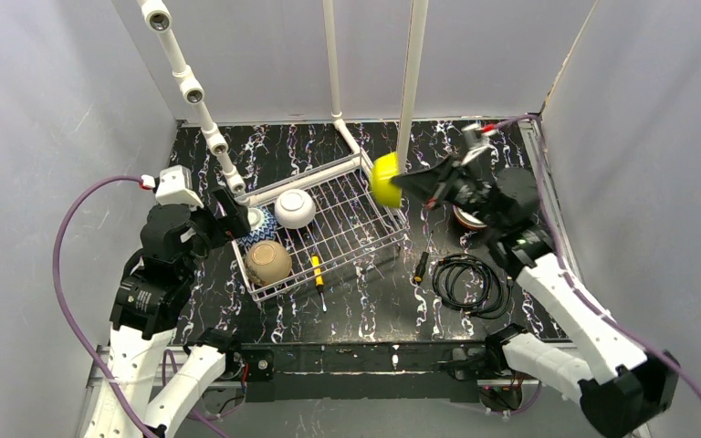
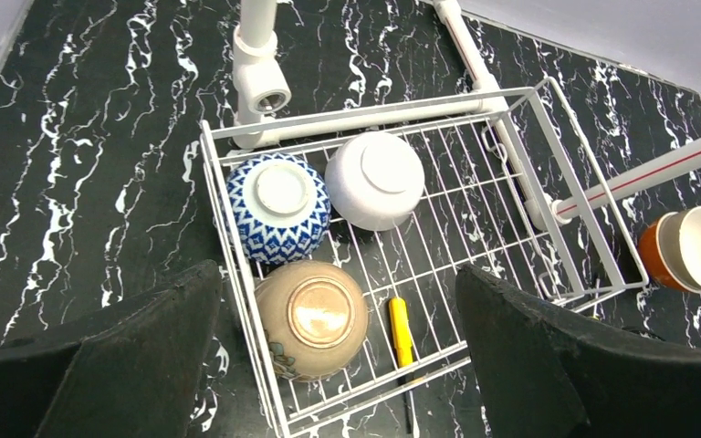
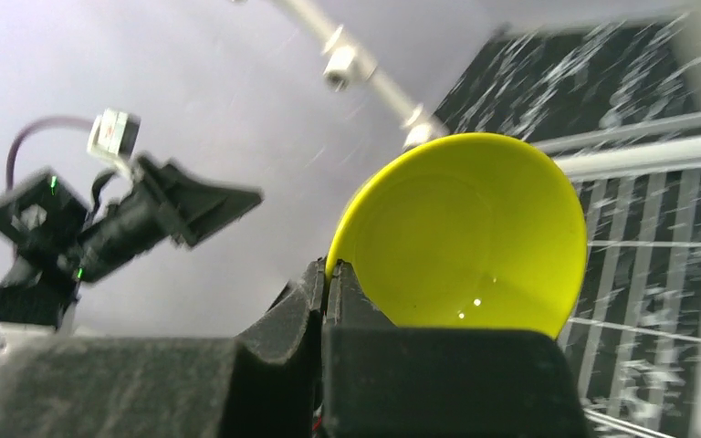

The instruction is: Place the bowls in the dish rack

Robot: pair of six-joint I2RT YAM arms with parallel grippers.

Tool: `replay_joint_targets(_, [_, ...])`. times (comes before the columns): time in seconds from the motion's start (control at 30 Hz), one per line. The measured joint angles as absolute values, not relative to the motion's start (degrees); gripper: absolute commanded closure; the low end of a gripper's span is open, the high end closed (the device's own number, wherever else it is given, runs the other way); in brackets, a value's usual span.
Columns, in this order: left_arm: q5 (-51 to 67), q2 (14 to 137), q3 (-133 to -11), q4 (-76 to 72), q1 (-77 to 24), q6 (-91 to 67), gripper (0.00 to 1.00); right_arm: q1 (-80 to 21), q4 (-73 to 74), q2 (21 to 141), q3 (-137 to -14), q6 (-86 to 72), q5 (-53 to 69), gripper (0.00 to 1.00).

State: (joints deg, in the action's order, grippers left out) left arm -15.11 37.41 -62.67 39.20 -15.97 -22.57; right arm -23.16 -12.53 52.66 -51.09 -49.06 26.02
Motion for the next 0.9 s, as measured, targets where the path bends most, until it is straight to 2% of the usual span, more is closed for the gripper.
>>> replay_joint_targets(0.2, [-13.06,39.09,-62.67,39.44,-15.97,-23.29,0.02,-43.51,-16.58,64.73,-51.31,-45.93,20.47,0.99])
replay_joint_targets(0.3, [-13.04,39.13,-62.67,39.88,-15.97,-23.44,0.02,-48.12,-18.13,70.13,-51.31,-45.67,19.11,0.99])
replay_joint_targets(0.67, [-13.1,37.76,-62.67,40.91,-15.97,-24.27,0.02,-53.01,-23.09,81.89,-52.75,-51.59,3.86,0.99])
replay_joint_targets(0.9, [-13.08,38.81,-62.67,40.93,-15.97,-24.47,0.02,-53.17,-26.72,90.48,-55.79,-57.04,1.23,0.99])
